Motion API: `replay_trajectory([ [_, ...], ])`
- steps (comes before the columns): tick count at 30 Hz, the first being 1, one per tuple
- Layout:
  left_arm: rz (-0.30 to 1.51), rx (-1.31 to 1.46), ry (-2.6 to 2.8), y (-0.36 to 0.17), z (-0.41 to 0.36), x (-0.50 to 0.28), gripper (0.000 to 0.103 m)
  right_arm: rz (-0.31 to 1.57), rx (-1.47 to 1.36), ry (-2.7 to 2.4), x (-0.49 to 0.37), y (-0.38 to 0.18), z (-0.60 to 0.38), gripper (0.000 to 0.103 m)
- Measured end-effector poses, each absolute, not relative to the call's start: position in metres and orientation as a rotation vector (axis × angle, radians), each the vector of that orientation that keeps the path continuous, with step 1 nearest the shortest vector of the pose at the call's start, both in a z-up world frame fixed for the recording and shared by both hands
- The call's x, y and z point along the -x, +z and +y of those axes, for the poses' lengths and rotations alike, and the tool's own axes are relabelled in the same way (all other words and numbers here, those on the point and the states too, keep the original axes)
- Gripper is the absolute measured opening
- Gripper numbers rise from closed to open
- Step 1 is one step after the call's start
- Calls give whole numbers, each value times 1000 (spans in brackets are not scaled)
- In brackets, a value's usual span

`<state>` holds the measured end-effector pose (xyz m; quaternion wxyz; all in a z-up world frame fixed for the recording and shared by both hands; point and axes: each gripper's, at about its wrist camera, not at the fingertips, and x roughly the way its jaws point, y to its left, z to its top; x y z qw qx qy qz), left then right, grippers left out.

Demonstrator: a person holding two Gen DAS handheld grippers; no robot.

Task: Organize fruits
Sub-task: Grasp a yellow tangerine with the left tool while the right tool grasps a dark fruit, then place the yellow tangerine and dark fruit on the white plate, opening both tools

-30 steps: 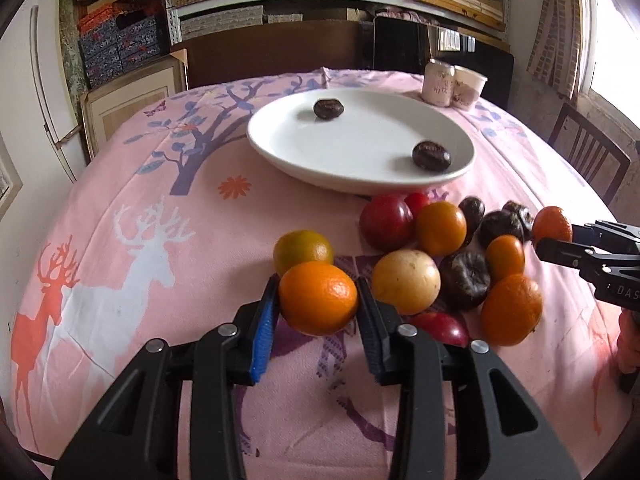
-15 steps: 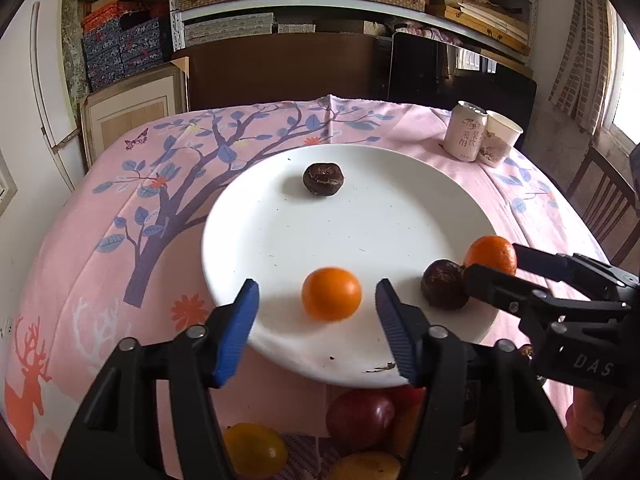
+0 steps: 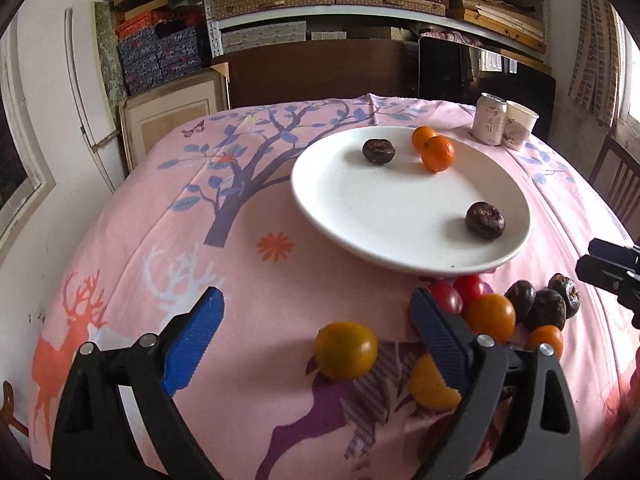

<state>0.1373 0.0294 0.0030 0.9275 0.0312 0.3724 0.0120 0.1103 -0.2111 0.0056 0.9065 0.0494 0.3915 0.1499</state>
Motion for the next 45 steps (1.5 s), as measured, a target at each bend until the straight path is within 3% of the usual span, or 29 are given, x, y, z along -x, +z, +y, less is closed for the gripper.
replay_trajectory([
  [16,904,-65,12,-34,37,-142,92,912,-44,237,-98,-21,-224,74],
  [21,916,-44,-42,-38,35,-149,65,938,-11,238,-100,-28,-218,74],
  [23,905,-56,-81,-36,30,-151,47,940,6,236,-101,-31,-215,73],
  [26,895,-107,-98,-36,20,-148,38,934,30,233,-102,-32,-211,70],
  [31,889,-104,-100,-33,20,-144,38,924,65,226,-105,-33,-206,65],
  [37,890,-85,-96,-33,23,-144,38,911,90,251,-108,-32,-200,43],
  [45,833,-67,-94,-19,26,-134,37,846,-15,237,-103,-12,-221,41],
])
